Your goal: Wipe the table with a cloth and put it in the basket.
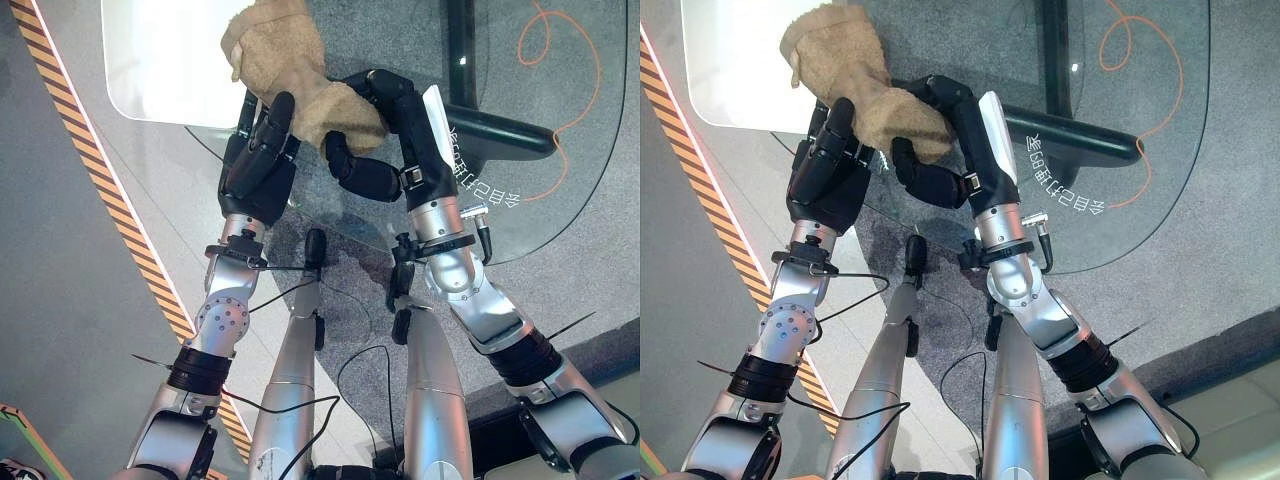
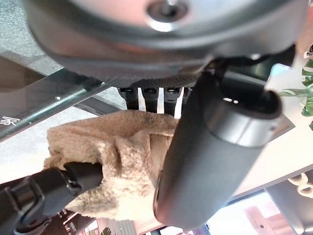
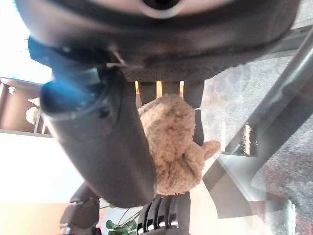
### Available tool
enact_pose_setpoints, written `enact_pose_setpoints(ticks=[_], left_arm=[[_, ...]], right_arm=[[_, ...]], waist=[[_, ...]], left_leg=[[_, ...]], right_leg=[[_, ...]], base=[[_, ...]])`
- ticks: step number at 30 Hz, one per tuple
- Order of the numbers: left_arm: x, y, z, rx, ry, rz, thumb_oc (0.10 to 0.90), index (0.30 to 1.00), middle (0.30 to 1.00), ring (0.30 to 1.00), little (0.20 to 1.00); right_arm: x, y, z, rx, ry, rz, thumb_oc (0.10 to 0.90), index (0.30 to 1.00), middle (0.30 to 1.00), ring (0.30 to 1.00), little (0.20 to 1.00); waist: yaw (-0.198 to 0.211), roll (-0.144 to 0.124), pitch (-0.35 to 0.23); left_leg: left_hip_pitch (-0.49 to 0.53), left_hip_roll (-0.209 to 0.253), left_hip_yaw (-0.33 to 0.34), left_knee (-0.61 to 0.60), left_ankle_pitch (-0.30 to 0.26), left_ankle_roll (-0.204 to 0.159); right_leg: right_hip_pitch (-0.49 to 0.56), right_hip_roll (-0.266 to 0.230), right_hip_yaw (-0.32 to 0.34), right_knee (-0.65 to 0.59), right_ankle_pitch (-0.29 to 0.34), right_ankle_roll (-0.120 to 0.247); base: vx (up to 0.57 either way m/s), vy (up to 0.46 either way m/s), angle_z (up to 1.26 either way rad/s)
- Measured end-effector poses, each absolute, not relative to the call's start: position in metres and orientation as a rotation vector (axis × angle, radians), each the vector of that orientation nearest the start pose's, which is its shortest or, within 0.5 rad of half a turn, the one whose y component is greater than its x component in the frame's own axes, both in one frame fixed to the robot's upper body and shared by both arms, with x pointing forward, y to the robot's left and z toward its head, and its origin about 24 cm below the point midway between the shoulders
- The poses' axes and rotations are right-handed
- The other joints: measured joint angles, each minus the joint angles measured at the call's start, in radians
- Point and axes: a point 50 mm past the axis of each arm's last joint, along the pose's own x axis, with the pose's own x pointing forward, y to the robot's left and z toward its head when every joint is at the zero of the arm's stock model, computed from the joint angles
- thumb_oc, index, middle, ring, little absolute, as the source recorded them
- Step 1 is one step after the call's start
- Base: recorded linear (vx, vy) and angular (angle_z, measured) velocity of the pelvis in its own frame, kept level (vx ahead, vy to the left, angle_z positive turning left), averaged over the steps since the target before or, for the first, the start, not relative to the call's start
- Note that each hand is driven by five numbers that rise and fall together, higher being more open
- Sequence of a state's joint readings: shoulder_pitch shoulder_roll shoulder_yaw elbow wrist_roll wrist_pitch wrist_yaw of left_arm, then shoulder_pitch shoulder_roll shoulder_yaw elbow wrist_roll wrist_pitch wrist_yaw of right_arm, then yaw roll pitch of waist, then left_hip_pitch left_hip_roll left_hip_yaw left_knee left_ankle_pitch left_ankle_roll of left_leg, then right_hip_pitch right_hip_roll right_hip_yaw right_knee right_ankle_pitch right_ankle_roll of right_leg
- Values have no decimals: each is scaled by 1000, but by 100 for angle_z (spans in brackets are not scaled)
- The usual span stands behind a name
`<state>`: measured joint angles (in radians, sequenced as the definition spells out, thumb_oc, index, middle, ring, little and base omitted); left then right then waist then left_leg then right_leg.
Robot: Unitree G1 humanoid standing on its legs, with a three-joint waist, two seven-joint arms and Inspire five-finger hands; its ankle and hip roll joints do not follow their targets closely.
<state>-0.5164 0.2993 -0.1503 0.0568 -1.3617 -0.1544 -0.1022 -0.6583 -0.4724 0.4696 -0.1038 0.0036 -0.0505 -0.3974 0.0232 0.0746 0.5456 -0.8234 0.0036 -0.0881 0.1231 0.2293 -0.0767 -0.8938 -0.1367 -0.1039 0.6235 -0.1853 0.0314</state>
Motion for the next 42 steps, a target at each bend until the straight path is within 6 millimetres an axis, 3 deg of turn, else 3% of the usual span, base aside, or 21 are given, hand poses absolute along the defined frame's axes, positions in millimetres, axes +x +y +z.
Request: enact_pose_setpoints(ticks=[33, 34, 35, 36, 42], left_arm=[[322, 142, 181, -1014, -414, -497, 800, 900, 900, 900, 900], [322, 143, 181, -1014, -414, -496, 435, 587, 587, 587, 535], [322, 143, 181, -1014, -415, -496, 306, 476, 476, 476, 406], [322, 143, 181, -1015, -417, -494, 100, 300, 300, 300, 200], [322, 144, 181, -1034, -444, -470, 100, 300, 300, 300, 200]], right_arm=[[307, -90, 211, -522, -713, 177, 100, 300, 300, 300, 200], [307, -90, 211, -528, -711, 182, 100, 300, 300, 300, 200], [308, -90, 211, -534, -710, 187, 100, 300, 300, 300, 200], [308, -91, 211, -542, -709, 194, 100, 300, 300, 300, 200], [307, -86, 212, -555, -717, 227, 100, 300, 300, 300, 200]], waist=[[-1, -12, -1], [-1, -12, -1], [0, -12, -1], [0, -12, -1], [-2, -12, -1]], left_leg=[[2, -2, -1, 2, 1, 1], [2, -2, -1, 2, 1, 1], [2, -2, -1, 2, 1, 1], [2, -2, -1, 2, 1, 1], [2, -2, -1, 2, 2, 1]], right_leg=[[1, -2, 0, 7, 0, 0], [1, -2, 0, 8, 0, 0], [1, -2, 0, 8, 0, 0], [1, -2, 0, 8, 0, 0], [0, -2, 0, 8, 0, 0]], base=[[0, 0, 0], [0, 0, 0], [0, 0, 0], [0, 0, 0], [0, 0, 0]])
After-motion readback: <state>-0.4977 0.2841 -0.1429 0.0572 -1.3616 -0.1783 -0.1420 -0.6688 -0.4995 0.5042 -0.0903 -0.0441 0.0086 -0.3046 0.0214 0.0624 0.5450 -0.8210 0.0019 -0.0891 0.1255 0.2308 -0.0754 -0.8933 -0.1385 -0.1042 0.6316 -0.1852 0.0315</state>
